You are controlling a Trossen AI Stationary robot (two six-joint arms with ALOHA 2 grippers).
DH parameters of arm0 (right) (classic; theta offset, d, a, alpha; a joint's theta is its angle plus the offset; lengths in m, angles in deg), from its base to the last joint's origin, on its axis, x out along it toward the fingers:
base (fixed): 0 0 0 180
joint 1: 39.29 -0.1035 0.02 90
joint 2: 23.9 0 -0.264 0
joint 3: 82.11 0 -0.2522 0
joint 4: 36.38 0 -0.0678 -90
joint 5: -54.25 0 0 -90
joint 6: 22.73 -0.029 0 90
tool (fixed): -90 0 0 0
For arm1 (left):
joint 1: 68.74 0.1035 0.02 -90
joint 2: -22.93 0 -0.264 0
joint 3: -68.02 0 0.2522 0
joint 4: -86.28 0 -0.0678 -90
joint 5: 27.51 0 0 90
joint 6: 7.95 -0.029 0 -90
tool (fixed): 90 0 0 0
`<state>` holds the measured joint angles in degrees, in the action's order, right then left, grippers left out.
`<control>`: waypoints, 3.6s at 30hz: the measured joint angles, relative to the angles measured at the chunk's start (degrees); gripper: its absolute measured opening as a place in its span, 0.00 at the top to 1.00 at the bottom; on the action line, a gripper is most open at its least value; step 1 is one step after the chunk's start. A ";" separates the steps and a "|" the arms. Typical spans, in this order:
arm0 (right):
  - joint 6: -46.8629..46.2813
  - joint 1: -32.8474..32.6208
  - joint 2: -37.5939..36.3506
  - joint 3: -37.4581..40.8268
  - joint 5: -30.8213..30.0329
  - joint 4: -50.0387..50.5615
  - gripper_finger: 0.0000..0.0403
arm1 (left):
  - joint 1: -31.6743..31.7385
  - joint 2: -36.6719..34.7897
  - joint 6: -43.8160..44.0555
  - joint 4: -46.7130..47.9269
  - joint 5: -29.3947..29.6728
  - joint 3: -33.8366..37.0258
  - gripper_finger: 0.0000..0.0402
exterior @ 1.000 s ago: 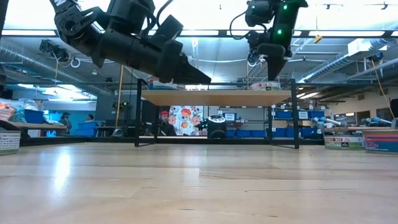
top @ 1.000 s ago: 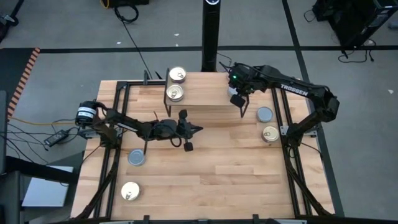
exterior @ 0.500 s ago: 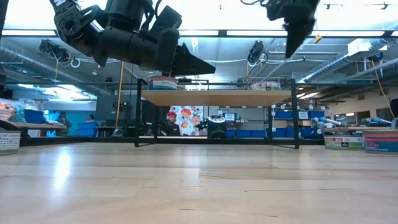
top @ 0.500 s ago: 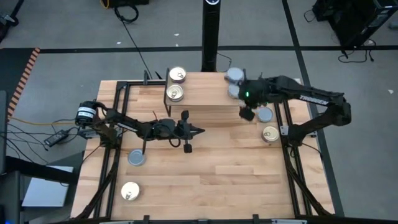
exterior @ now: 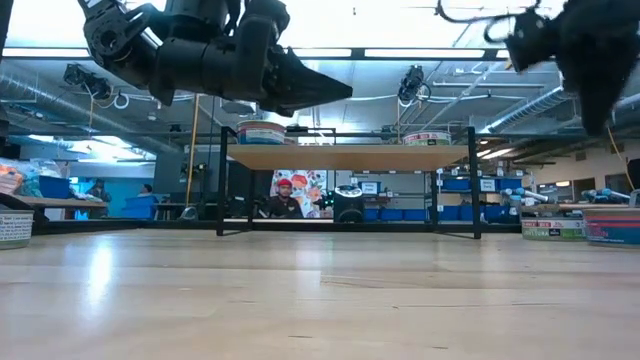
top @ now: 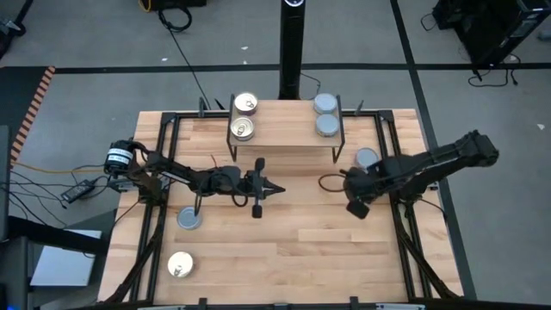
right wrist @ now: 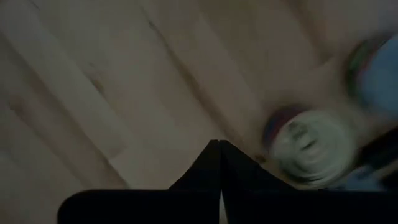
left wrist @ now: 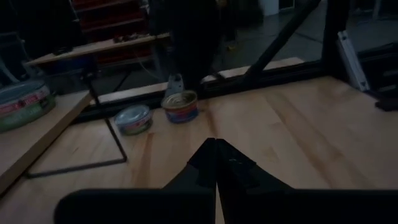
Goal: Stack canned seafood by type on shelf
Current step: Put the top blue tuna can on the shelf
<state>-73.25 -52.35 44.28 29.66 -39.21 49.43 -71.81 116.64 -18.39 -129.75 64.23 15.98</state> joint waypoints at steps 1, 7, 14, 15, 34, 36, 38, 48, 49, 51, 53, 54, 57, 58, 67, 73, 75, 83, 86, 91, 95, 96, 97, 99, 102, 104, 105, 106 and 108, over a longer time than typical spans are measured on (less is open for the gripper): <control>-1.86 -0.10 -0.30 1.54 0.21 -0.81 0.95 | 0.00 0.00 -0.10 -0.44 -0.26 0.00 0.99; -5.04 1.54 0.16 5.92 -0.80 -1.80 0.83 | 0.00 0.04 -0.91 -1.36 -0.53 0.00 0.99; -5.08 4.62 0.12 10.01 -1.36 -2.51 0.76 | 0.04 0.05 -1.39 -1.42 -0.53 0.00 0.99; -5.08 5.22 0.13 10.68 -1.49 -2.58 0.76 | 0.04 0.07 -1.39 -1.42 -0.53 0.00 0.99; -1.89 11.76 0.13 16.69 -2.69 -8.15 0.79 | 0.04 0.09 -1.35 -1.34 -0.53 0.00 0.99; -1.83 12.17 0.13 16.69 -2.89 -7.91 0.80 | 0.04 0.09 -1.33 -1.32 -0.53 0.00 0.99; -1.65 12.39 0.13 16.69 -2.89 -7.98 0.81 | 0.04 0.09 -1.33 -1.27 -0.51 0.00 0.99; -1.41 12.44 0.15 16.75 -2.89 -8.20 0.83 | 0.04 0.09 -1.33 -1.01 -0.52 0.00 0.99; -1.41 12.44 0.15 16.75 -2.89 -8.22 0.83 | 0.04 0.09 -1.33 -1.01 -0.50 0.00 0.99; -1.54 12.46 0.15 16.75 -2.89 -8.26 0.82 | 0.04 0.09 -1.31 -1.01 -0.50 0.00 0.99; -1.80 12.46 0.15 16.75 -2.89 -8.38 0.82 | 0.04 0.09 -1.31 -1.01 -0.50 0.00 0.99; -1.85 12.46 0.15 16.75 -2.89 -8.43 0.81 | 0.04 0.09 -1.31 -1.01 -0.50 0.00 0.99; -2.43 12.46 0.15 16.75 -2.89 -8.55 0.81 | 0.04 0.09 -1.31 -1.01 -0.50 0.00 0.99; -2.78 12.46 0.15 16.75 -2.89 -8.69 0.81 | 0.04 0.09 -1.30 -1.01 -0.50 0.00 0.99; -4.87 12.46 1.76 16.90 -2.89 -8.99 0.79 | 0.04 0.09 -1.28 -0.85 -0.50 0.00 0.99; -1.85 12.31 4.98 15.89 -1.89 -11.08 0.79 | 0.04 0.09 -1.28 -0.63 -0.50 0.00 0.99; -0.54 12.25 5.04 14.64 -1.50 -12.44 0.79 | 0.04 0.09 -1.28 -0.64 -0.50 0.00 0.99; 4.88 11.72 4.57 8.36 0.35 -18.29 0.80 | 0.04 0.09 -1.26 -0.53 -0.35 0.00 0.99; 5.61 10.68 4.57 6.14 0.26 -15.90 0.80 | 0.04 0.09 -1.26 -0.30 -0.33 0.00 0.99; 5.71 6.96 4.57 5.54 -0.51 -8.26 0.77 | 0.04 0.09 -1.24 0.50 -0.31 0.00 0.99; 5.70 5.05 5.15 8.26 -1.28 -7.37 0.76 | 0.04 0.09 -0.91 0.60 -0.31 0.00 0.99; 5.63 4.73 5.45 8.90 -1.33 -7.50 0.76 | 0.04 0.09 -0.89 0.59 -0.31 0.00 0.99; 5.54 4.44 5.80 9.45 -1.39 -7.61 0.76 | 0.04 0.09 -0.89 0.61 -0.31 0.00 0.99; 5.55 3.80 6.59 10.52 -1.47 -7.92 0.77 | 0.04 0.09 -0.89 0.61 -0.31 0.00 0.99; 5.76 3.02 7.71 11.48 -1.47 -8.38 0.78 | 0.04 0.09 -0.88 0.45 -0.31 0.00 0.99; 6.70 2.65 8.34 11.99 -1.45 -9.03 0.79 | 0.04 0.09 -0.87 0.43 -0.31 0.00 0.99; 7.15 2.52 8.62 12.01 -1.47 -9.46 0.79 | 0.04 0.09 -0.87 0.41 -0.31 0.00 0.99; 7.51 2.38 8.91 12.01 -1.48 -9.89 0.80 | 0.05 0.09 -0.87 0.43 -0.31 0.00 0.99; 8.68 2.30 9.51 12.01 -1.69 -10.35 0.82 | 0.04 0.09 -0.85 0.41 -0.31 0.00 0.99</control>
<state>-64.56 -50.05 53.80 41.67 -40.91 39.08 -71.76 116.73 -19.24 -129.34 63.92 15.98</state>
